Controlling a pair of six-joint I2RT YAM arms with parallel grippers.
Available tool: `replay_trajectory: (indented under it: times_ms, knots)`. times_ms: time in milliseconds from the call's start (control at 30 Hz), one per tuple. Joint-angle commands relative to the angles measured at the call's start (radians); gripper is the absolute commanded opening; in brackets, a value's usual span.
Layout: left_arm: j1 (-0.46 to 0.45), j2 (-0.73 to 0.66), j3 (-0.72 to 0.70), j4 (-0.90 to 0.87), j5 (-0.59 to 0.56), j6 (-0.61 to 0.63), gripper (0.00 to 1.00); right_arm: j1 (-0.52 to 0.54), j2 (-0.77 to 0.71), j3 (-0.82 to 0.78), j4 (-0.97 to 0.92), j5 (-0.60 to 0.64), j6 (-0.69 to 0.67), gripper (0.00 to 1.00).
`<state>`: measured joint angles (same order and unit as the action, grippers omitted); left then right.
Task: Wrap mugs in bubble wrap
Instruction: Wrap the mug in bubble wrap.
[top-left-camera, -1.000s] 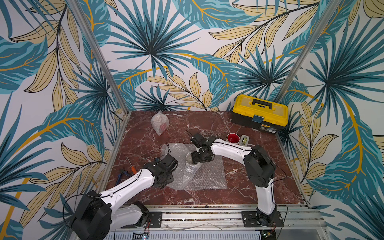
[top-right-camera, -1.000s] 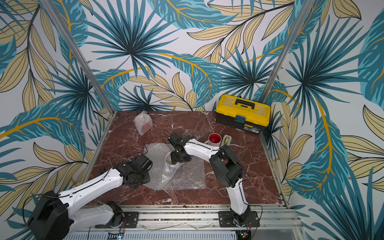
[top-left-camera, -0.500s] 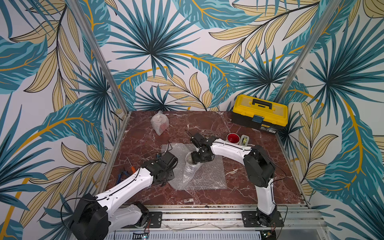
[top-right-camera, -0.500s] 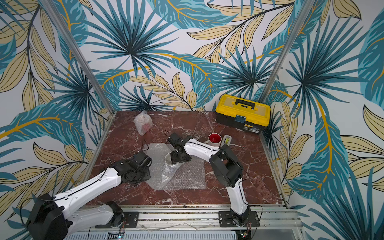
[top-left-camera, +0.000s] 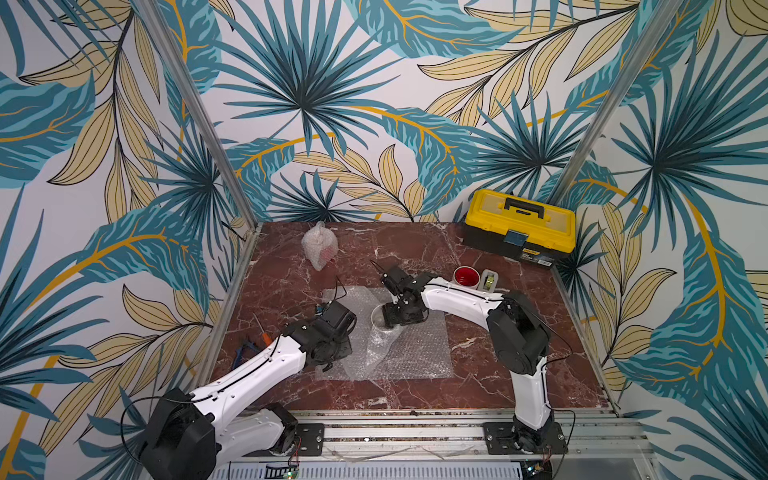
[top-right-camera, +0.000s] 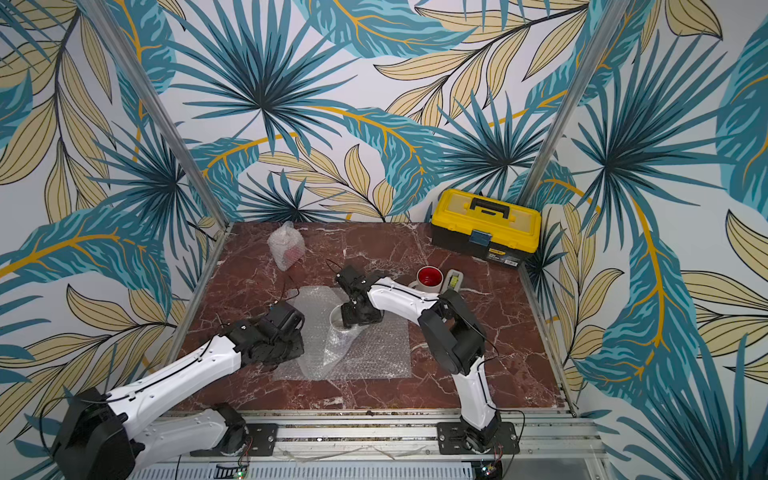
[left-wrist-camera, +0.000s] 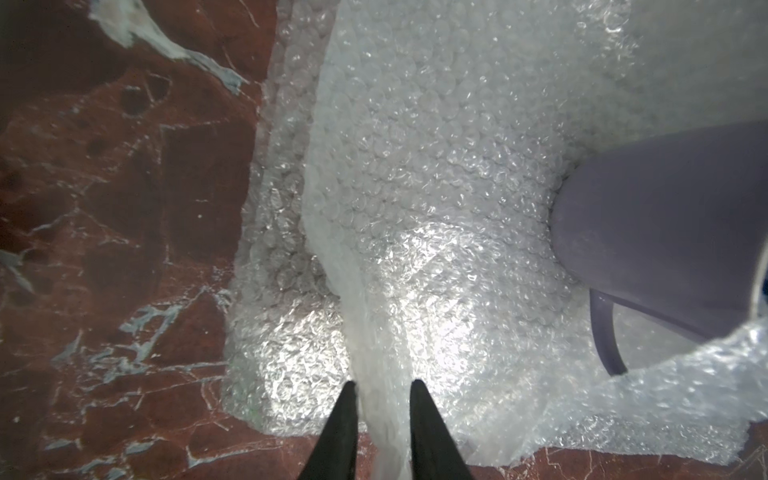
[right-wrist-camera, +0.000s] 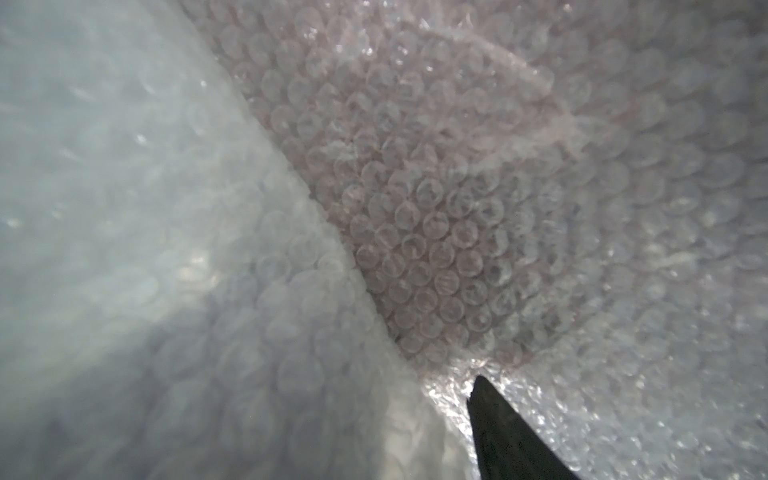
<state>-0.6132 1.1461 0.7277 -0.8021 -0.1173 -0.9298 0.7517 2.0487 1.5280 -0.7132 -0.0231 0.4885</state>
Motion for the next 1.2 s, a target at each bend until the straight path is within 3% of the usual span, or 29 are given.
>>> replay_trajectory:
  times_ms: [0, 200, 333, 533, 800, 1167]
  knots:
    - [0.006, 0.009, -0.006, 0.014, -0.001, 0.006, 0.18, 0.006, 0.054, -0.013, -0.06, 0.007, -0.016, 0.7]
    - [0.006, -0.021, -0.013, 0.015, 0.004, -0.001, 0.0, 0.006, 0.055, -0.012, -0.06, 0.003, -0.018, 0.69]
    - [0.006, -0.063, -0.008, 0.054, 0.042, 0.027, 0.0, 0.006, 0.056, -0.012, -0.056, -0.008, -0.019, 0.7]
    - [0.006, -0.108, -0.008, 0.247, 0.216, 0.08, 0.0, 0.006, 0.057, -0.007, -0.054, -0.016, -0.019, 0.69]
    - [0.006, 0.023, 0.029, 0.437, 0.338, 0.091, 0.0, 0.006, 0.055, -0.007, -0.041, -0.045, -0.019, 0.69]
    - [0.006, 0.247, 0.163, 0.49, 0.296, 0.06, 0.0, 0.005, 0.03, -0.003, -0.02, -0.076, -0.028, 0.69]
